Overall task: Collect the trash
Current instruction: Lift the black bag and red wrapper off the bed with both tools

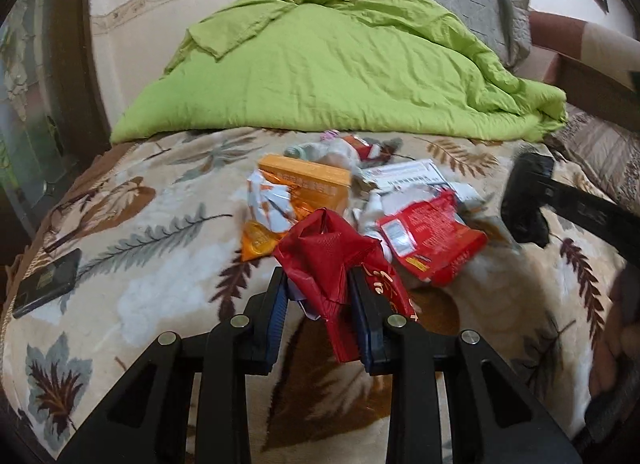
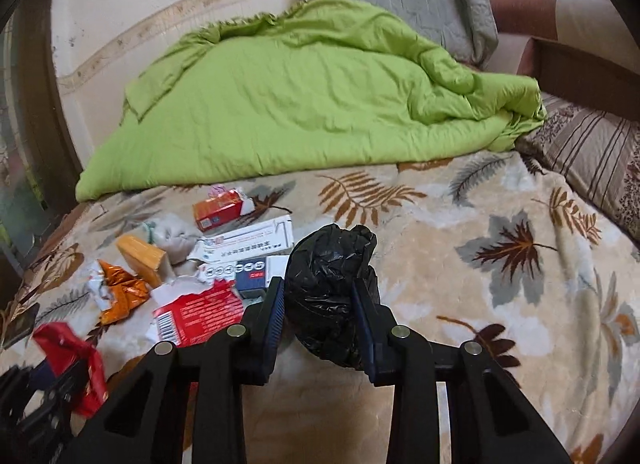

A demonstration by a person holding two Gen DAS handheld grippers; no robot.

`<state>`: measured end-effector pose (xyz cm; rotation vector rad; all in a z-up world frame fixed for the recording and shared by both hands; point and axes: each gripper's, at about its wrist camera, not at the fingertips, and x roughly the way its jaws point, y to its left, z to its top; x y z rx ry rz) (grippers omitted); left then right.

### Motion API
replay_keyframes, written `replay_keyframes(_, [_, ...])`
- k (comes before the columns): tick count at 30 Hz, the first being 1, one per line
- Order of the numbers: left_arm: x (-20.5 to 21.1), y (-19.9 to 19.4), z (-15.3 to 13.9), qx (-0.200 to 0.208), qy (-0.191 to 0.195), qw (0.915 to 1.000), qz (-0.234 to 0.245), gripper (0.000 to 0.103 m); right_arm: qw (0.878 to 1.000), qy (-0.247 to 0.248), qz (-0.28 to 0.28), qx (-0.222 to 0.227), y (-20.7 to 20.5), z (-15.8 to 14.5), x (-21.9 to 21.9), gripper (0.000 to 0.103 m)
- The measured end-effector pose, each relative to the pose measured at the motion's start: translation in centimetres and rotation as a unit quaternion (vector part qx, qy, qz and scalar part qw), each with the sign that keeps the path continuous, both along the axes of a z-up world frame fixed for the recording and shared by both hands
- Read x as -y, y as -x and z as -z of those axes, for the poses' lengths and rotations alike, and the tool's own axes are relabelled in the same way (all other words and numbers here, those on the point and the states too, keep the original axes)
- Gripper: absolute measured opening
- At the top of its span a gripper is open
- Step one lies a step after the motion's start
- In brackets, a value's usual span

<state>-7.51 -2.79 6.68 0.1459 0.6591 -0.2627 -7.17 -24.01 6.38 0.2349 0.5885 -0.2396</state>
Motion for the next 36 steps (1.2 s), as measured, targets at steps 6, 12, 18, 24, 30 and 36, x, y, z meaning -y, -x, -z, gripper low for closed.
replay_keyframes(6, [-1.4, -0.5, -0.7, 0.018, -0.004, 0.9989, -0.044, 0.029, 0.999, 0.012, -0.033, 0.033, 1.7, -1.4, -2.0, 0.035])
replay_keyframes(12, [-2.8, -1.0, -0.9, 0.023, -0.008, 0.9970, -0.074, 0.029, 0.996, 0.002, -0.076, 0.045, 2.7, -2.0, -4.2, 0.035])
replay_keyframes(18, [-3.3, -0.9, -1.0, 0.025, -0.010, 0.9961, -0.083, 0.029, 0.993, 0.012, -0.107, 0.049, 3.0, -2.2, -6.1, 0.035])
replay_keyframes(24, [-3.4, -0.9, -1.0, 0.025, -0.008, 0.9962, -0.083, 0.029, 0.992, 0.011, -0.117, 0.051, 3.3, -2.3, -6.3, 0.035])
replay_keyframes(30, [-3.5, -0.8, -1.1, 0.023, -0.006, 0.9967, -0.078, 0.029, 0.991, 0.008, -0.120, 0.052, 3.4, -2.5, -6.4, 0.035])
replay_keyframes(36, [-3.4, -0.7, -1.2, 0.022, -0.005, 0.9968, -0.076, 0.029, 0.991, 0.005, -0.122, 0.053, 3.5, -2.6, -6.6, 0.035])
